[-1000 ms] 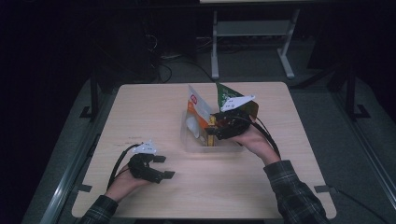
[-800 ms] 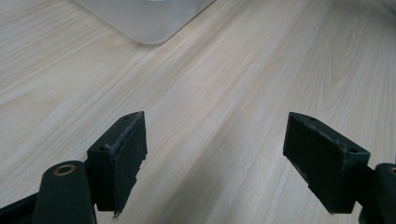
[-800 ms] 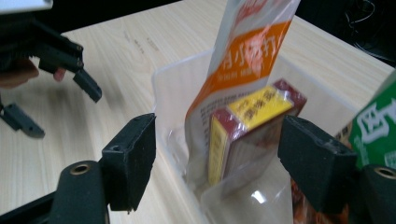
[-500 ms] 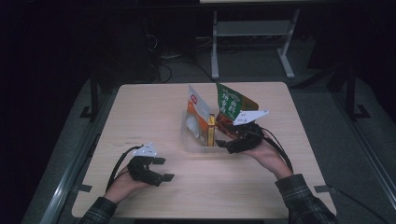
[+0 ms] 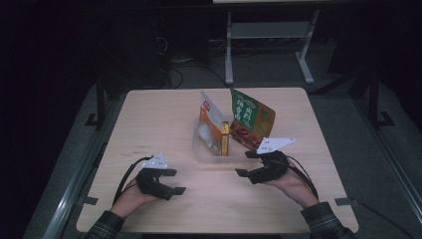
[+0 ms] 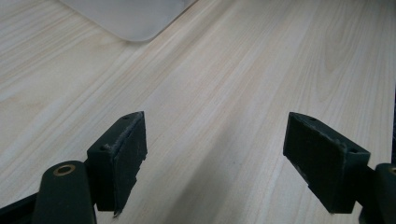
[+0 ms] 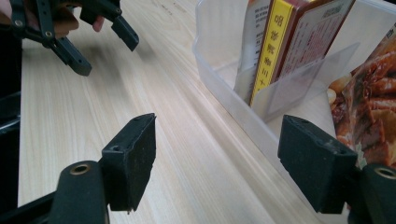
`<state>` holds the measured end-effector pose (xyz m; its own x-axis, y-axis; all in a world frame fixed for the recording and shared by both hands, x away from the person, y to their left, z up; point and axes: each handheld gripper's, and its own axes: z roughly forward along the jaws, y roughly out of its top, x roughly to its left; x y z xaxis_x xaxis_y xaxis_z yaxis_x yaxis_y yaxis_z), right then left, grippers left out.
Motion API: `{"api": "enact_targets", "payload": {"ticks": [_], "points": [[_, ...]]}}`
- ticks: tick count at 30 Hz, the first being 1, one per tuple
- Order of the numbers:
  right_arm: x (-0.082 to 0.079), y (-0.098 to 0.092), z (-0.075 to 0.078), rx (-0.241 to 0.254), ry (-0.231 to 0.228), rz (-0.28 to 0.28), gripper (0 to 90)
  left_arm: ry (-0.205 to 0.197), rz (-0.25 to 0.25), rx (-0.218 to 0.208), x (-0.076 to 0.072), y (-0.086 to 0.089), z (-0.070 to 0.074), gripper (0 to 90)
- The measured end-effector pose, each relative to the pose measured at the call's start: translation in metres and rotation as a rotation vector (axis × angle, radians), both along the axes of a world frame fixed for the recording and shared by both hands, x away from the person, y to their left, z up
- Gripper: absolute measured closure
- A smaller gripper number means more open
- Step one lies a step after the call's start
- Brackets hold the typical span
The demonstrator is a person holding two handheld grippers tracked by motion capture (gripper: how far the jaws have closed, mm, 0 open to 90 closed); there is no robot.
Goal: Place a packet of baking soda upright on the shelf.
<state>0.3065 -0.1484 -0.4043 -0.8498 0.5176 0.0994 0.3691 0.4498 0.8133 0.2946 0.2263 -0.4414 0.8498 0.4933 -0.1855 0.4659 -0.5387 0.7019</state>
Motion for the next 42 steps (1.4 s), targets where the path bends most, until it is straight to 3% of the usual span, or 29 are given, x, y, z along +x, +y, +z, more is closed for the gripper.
{"api": "enact_targets", "payload": {"ticks": [7,13,20,27,35,42], "points": [[-0.011,-0.005,-0.014,0.009,0.017,-0.002,27.4,-0.018,-0.023,0.021,-0.006,0.001,0.001,21.1],[-0.018,-0.013,-0.031,-0.031,0.046,-0.029,26.0,-0.022,-0.020,0.038,-0.008,0.001,0.000,21.2],[-0.024,-0.022,-0.041,-0.041,0.056,-0.061,24.3,-0.011,-0.014,0.056,-0.015,0.006,-0.003,21.2],[-0.031,-0.031,-0.051,-0.086,0.053,-0.084,21.7,0.001,-0.011,0.069,-0.021,0.014,-0.008,21.2],[-0.035,-0.037,-0.062,-0.142,0.074,-0.097,18.3,0.015,-0.027,0.149,-0.028,0.023,-0.016,18.0],[-0.034,-0.036,-0.063,-0.174,0.068,-0.083,17.6,-0.020,-0.059,0.194,-0.028,0.022,-0.016,16.3]]}}
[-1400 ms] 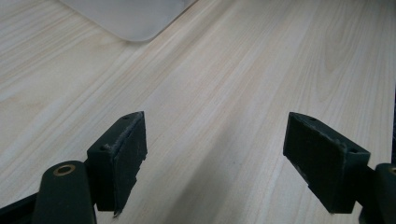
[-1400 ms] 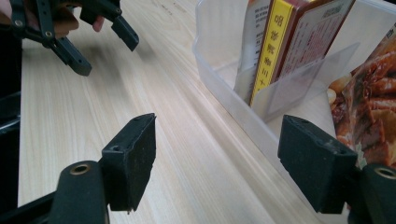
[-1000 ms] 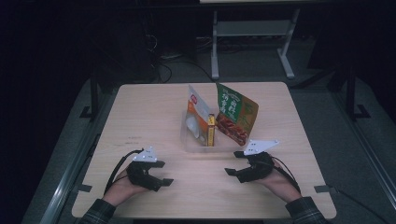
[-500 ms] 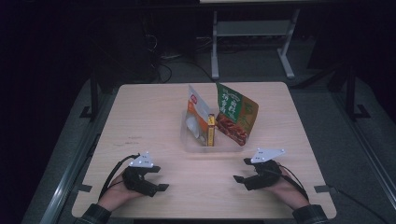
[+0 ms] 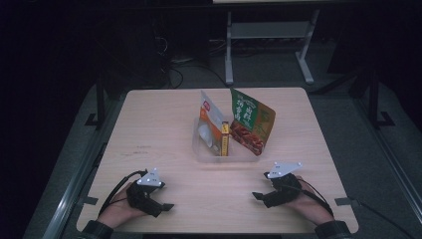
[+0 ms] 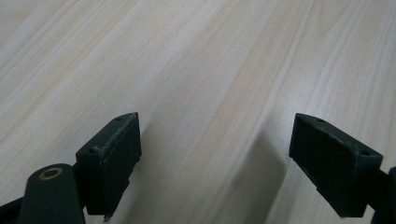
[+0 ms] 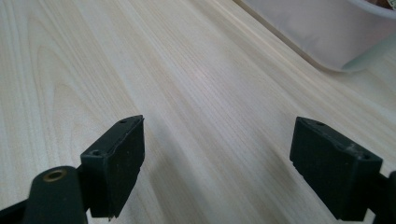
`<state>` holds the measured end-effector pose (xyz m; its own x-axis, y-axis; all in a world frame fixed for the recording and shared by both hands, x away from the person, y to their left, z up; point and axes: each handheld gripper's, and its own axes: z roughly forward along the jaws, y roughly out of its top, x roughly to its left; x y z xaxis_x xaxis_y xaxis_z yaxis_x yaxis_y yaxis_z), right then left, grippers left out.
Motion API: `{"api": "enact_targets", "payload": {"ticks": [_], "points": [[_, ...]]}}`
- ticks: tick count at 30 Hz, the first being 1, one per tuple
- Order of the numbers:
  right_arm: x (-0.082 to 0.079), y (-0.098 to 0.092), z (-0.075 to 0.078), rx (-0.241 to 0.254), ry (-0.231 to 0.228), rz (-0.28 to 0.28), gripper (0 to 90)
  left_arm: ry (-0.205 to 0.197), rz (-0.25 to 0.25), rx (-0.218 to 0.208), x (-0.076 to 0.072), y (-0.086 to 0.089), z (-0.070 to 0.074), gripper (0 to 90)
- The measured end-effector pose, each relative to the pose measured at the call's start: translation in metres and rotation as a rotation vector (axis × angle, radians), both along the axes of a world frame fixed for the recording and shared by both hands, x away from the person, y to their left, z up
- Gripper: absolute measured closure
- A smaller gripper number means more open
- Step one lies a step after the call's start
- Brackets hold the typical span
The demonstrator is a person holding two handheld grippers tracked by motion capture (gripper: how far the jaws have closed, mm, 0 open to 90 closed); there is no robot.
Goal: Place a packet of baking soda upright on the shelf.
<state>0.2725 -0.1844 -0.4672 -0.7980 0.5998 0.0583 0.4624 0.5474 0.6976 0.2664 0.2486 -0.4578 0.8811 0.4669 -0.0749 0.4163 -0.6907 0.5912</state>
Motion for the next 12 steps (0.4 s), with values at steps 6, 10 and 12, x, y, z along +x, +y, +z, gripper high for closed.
{"api": "enact_targets", "payload": {"ticks": [6,10,12], "points": [[-0.0006,0.0018,0.0011,0.005,-0.010,0.010,17.6,-0.025,-0.006,0.004,0.0002,-0.0024,0.0012,16.2],[-0.0003,0.0023,0.0010,0.003,-0.011,0.011,17.6,-0.026,0.004,-0.004,-0.0003,-0.0033,0.0008,16.1],[-0.0003,0.0024,0.0010,0.004,-0.012,0.012,17.5,-0.032,-0.002,0.000,0.0003,-0.0027,0.0013,16.1]]}}
